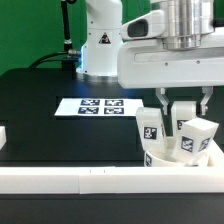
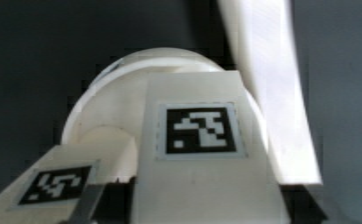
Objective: Assemble stool
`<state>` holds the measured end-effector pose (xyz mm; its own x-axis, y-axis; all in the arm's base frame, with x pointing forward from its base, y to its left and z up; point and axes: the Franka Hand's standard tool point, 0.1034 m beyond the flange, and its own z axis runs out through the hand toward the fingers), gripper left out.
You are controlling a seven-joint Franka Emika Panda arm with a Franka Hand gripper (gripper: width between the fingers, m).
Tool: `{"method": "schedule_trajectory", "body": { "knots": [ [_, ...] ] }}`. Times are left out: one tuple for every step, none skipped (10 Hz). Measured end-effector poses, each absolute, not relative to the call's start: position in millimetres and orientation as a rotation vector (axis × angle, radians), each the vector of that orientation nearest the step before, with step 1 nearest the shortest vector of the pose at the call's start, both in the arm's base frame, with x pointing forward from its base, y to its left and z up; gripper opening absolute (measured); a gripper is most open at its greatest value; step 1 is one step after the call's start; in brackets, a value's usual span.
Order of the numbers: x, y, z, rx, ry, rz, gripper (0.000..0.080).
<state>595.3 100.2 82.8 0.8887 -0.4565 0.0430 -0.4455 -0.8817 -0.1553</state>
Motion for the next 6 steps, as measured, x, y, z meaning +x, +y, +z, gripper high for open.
{"method": "schedule_trajectory", "body": {
  "knots": [
    [596.2,102.6,83.4,-2.862,0.844,-0.102,0.0337],
    [596.5,102.5,83.5,-2.824,0.915,-0.092,0.0337],
    [596.9,101.8,83.4,-2.771,1.039,-0.081,0.0337],
    [596.9,101.8,83.4,-2.758,1.072,-0.078,0.0337],
    [596.9,101.5,83.4,-2.719,1.161,-0.068,0.0337],
    [596.8,101.0,83.3,-2.68,1.244,-0.059,0.0337]
  ]
}}
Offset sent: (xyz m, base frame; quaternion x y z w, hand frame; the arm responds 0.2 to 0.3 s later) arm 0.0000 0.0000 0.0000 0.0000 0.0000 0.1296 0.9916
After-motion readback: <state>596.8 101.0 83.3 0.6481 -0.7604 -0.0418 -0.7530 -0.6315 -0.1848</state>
